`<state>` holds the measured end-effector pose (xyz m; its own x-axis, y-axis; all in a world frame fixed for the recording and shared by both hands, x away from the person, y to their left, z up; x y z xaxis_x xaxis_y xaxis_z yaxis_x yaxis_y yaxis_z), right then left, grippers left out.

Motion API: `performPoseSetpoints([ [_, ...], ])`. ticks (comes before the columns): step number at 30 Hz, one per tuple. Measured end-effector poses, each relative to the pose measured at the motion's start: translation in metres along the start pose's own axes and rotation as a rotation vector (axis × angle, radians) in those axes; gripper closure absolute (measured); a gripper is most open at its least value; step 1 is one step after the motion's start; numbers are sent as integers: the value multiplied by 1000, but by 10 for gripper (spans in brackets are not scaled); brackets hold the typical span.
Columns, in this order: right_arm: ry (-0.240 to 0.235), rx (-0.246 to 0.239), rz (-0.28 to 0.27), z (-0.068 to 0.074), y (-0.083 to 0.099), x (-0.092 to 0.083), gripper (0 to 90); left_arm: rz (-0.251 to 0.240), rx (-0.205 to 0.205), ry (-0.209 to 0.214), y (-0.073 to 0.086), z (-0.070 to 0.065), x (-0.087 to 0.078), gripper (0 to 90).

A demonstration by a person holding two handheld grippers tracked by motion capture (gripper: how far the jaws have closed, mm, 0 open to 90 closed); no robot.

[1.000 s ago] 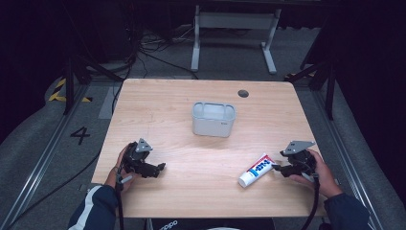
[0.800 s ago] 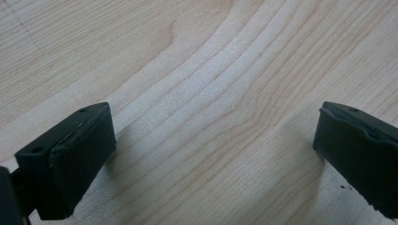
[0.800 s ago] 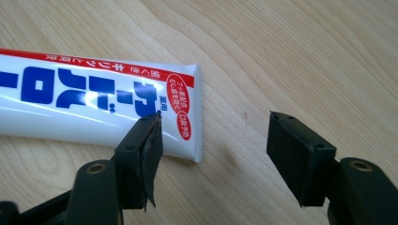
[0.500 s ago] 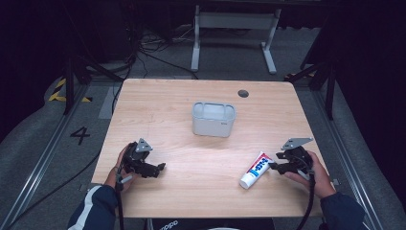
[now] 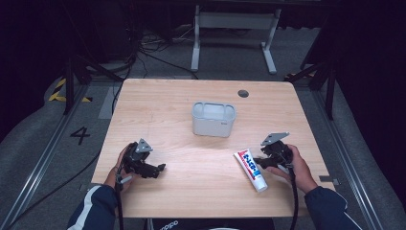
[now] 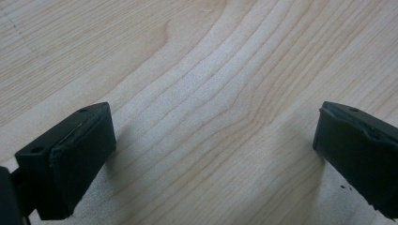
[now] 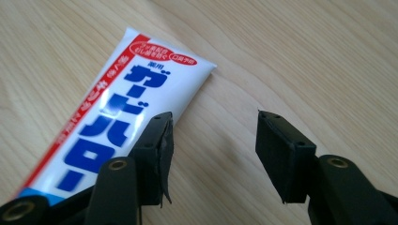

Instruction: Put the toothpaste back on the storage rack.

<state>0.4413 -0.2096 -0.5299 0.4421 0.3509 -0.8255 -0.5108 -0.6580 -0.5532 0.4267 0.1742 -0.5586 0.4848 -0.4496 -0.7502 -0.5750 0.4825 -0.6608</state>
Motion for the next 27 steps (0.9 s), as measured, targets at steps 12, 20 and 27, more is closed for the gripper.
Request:
performPoseSetpoints([
  [12,-100,-10,-45,30,-26,-13,414,0,4,3,0,-1,0,0],
  [20,-140,-54,31,51,-20,1,360,-2,6,1,0,-1,0,0],
  [27,-153,-49,128,53,-9,18,306,-2,6,1,0,-1,0,0],
])
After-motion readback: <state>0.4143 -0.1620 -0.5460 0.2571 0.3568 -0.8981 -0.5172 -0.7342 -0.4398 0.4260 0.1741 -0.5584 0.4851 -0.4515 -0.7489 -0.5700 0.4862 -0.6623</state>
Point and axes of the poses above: each handheld gripper's, and its own axes: x roughly forward along the jaws, y roughly out of its underside, z roughly to its left, the point moved 10 cm from there along x, roughly forward along the jaws, and after that the axes turned 1 degree about -x, right-handed, at the moved point
